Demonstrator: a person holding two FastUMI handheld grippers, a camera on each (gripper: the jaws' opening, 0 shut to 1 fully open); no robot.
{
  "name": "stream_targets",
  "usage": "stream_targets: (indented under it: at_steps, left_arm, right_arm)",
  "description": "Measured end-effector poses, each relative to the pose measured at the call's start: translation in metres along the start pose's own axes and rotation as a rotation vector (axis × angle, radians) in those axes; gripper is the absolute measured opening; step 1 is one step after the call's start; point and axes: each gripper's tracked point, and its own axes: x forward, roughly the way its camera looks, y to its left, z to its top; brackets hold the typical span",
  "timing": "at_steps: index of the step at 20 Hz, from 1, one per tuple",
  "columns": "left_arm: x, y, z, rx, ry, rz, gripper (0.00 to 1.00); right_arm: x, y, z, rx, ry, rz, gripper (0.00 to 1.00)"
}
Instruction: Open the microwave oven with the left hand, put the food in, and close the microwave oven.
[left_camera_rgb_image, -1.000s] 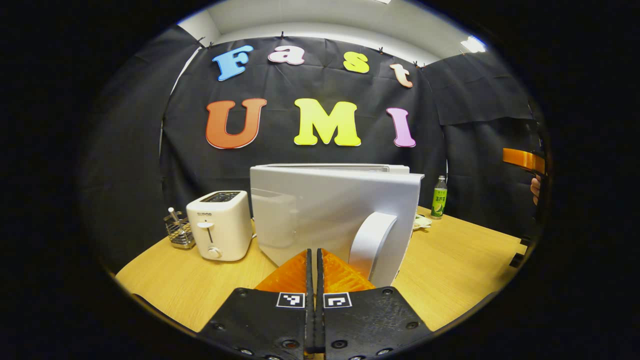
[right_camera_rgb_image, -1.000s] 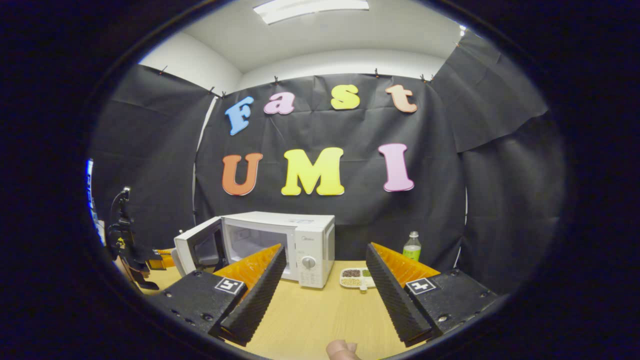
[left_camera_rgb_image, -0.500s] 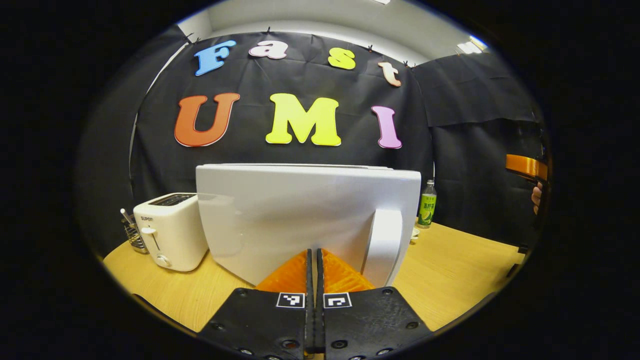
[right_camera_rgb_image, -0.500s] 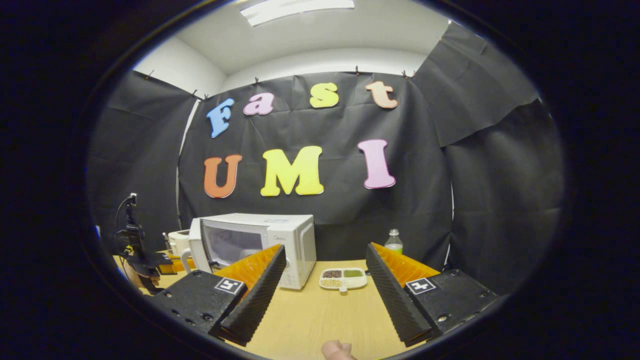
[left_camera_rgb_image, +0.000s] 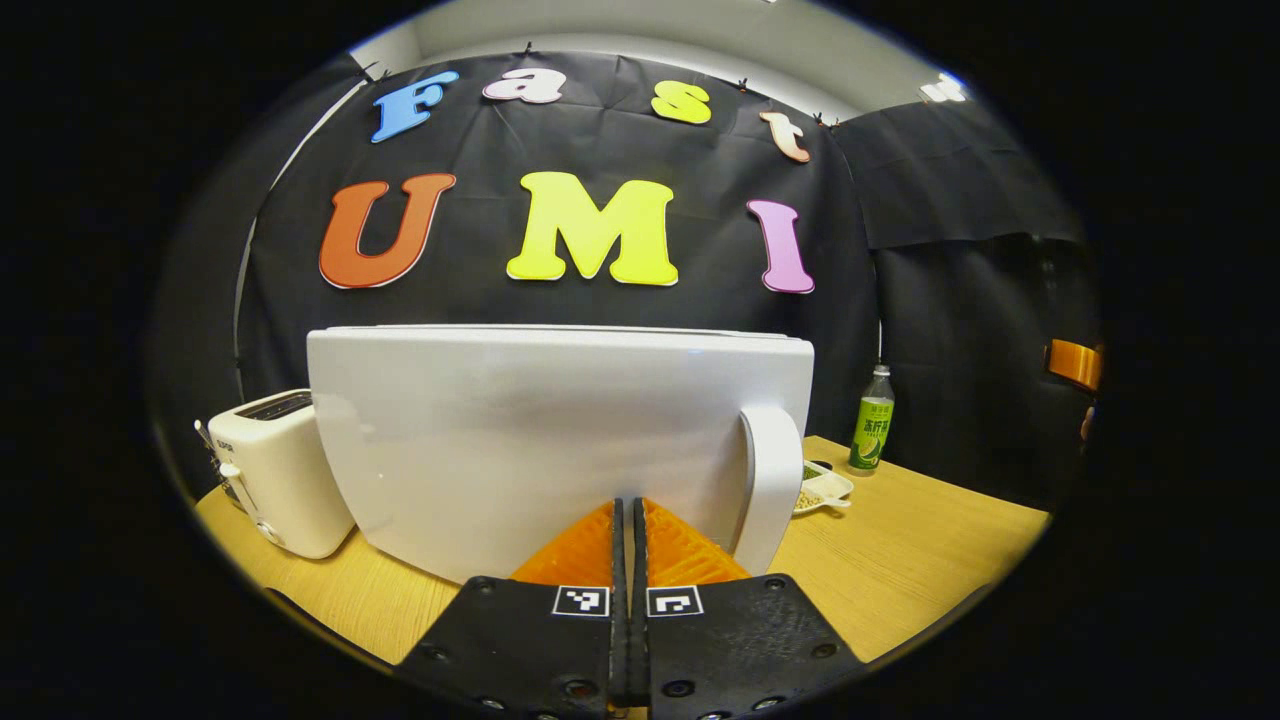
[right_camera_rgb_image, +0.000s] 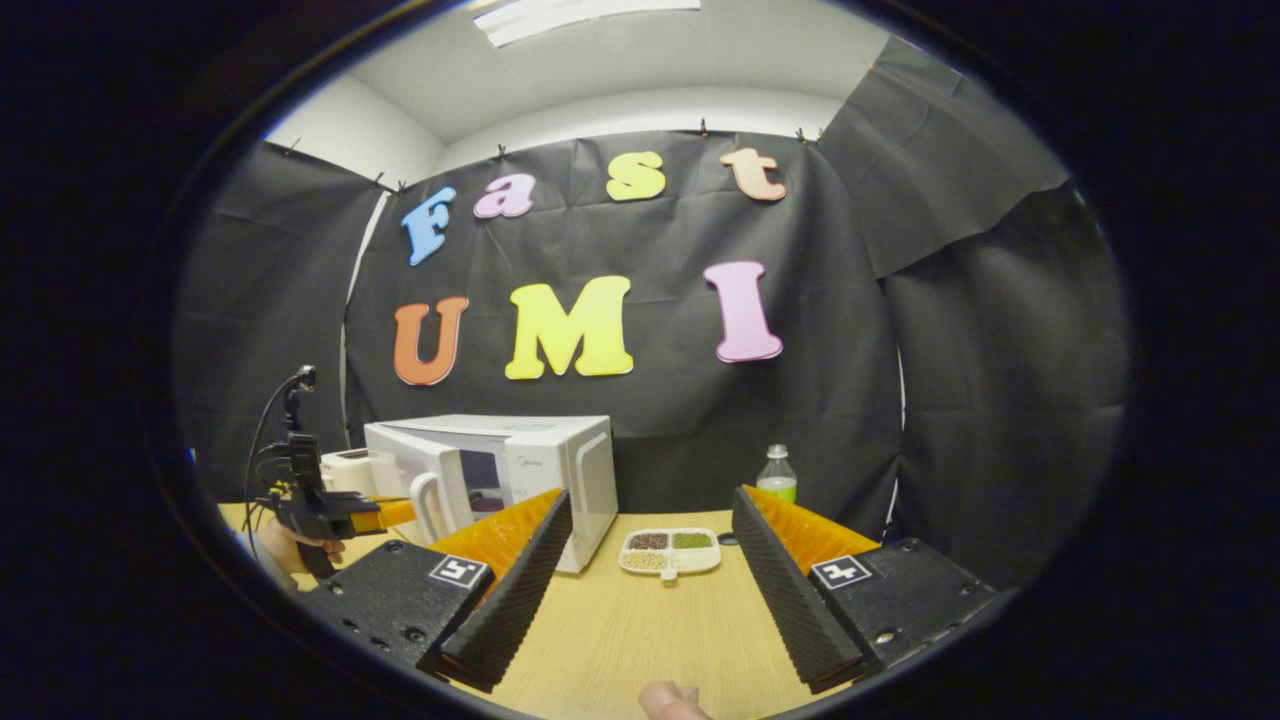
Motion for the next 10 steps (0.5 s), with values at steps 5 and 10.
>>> stream_targets:
  at_steps: [5, 10]
  left_arm:
    - [0.038, -0.001, 0.002, 0.043, -0.001, 0.041, 0.00]
    - [0.065, 0.006, -0.003, 0.059, 0.021, 0.104, 0.00]
  right_arm:
    - [0.009, -0.009, -0.015, 0.028, 0.025, 0.006, 0.96]
    - [0.008, -0.014, -0.021, 0.039, 0.041, 0.000, 0.96]
